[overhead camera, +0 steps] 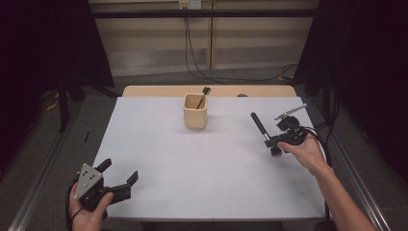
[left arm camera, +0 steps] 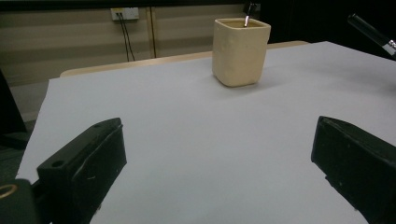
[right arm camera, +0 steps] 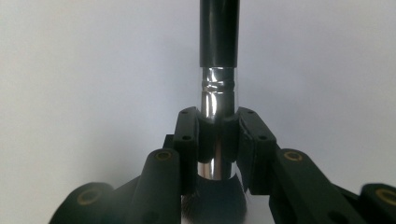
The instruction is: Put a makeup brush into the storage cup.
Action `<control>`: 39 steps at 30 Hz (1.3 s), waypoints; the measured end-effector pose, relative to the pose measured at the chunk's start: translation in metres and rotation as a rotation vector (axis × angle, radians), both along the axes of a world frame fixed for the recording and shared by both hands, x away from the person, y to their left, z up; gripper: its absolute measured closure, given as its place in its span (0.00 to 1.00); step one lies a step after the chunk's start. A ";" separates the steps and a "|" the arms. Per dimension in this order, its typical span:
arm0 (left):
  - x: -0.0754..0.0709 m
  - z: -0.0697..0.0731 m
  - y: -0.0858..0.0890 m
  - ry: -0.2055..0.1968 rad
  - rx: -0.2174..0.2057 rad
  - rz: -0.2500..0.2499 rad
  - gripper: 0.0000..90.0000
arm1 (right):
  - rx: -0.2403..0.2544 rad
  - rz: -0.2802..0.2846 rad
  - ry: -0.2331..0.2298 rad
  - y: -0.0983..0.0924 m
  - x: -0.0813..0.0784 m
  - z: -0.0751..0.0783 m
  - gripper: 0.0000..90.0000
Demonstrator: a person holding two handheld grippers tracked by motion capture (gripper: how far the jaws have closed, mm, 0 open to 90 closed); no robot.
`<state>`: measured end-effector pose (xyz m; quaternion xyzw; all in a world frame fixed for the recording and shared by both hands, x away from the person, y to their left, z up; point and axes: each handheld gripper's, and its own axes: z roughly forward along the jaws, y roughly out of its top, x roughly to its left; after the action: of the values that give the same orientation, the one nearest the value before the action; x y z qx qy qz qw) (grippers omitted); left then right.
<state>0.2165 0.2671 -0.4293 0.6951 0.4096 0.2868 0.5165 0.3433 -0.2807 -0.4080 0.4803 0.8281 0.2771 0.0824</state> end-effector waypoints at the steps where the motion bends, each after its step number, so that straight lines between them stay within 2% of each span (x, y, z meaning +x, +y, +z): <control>1: 0.000 0.000 0.000 0.000 0.002 0.000 0.03 | 0.010 -0.001 -0.025 0.000 -0.001 0.001 0.79; 8: -0.001 0.000 -0.001 0.000 0.001 -0.001 0.03 | 0.120 -0.034 -0.163 0.000 -0.006 -0.003 0.79; 11: -0.001 0.002 0.000 0.008 -0.002 -0.014 0.03 | 0.164 -0.022 -0.220 -0.001 -0.008 -0.004 0.79; 13: -0.002 0.002 -0.001 0.009 -0.009 -0.016 0.03 | 0.188 -0.009 -0.239 0.001 -0.010 -0.004 0.79; 15: -0.003 0.003 -0.003 0.006 -0.002 -0.024 0.03 | 0.196 0.014 -0.271 0.003 -0.014 -0.005 0.79; 20: -0.005 0.006 -0.008 -0.006 -0.003 -0.039 0.03 | 0.241 0.064 -0.297 0.008 -0.021 -0.001 0.79; 23: -0.004 0.006 -0.011 0.009 -0.006 -0.055 0.03 | 0.268 0.102 -0.301 0.010 -0.025 0.002 0.79; 24: -0.003 0.006 -0.012 0.012 0.007 -0.058 0.03 | 0.270 0.116 -0.302 0.011 -0.027 0.002 0.79; 30: 0.001 0.008 -0.017 0.014 -0.008 -0.076 0.03 | 0.303 0.181 -0.315 0.021 -0.037 0.008 0.79; 31: 0.001 0.008 -0.018 0.016 -0.004 -0.064 0.03 | 0.317 0.196 -0.312 0.023 -0.038 0.008 0.79; 32: 0.002 0.008 -0.019 0.016 0.009 -0.065 0.03 | 0.322 0.204 -0.313 0.025 -0.039 0.009 0.79; 34: 0.003 0.008 -0.020 0.019 -0.004 -0.073 0.03 | 0.323 0.233 -0.306 0.028 -0.041 0.009 0.79; 39: 0.004 0.011 -0.022 0.000 -0.002 -0.090 0.03 | 0.316 0.277 -0.287 0.038 -0.044 0.006 0.79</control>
<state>0.2206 0.2447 -0.4183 0.7122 0.3782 0.2631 0.5296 0.2996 -0.2431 -0.4020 0.3251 0.8121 0.4772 0.0845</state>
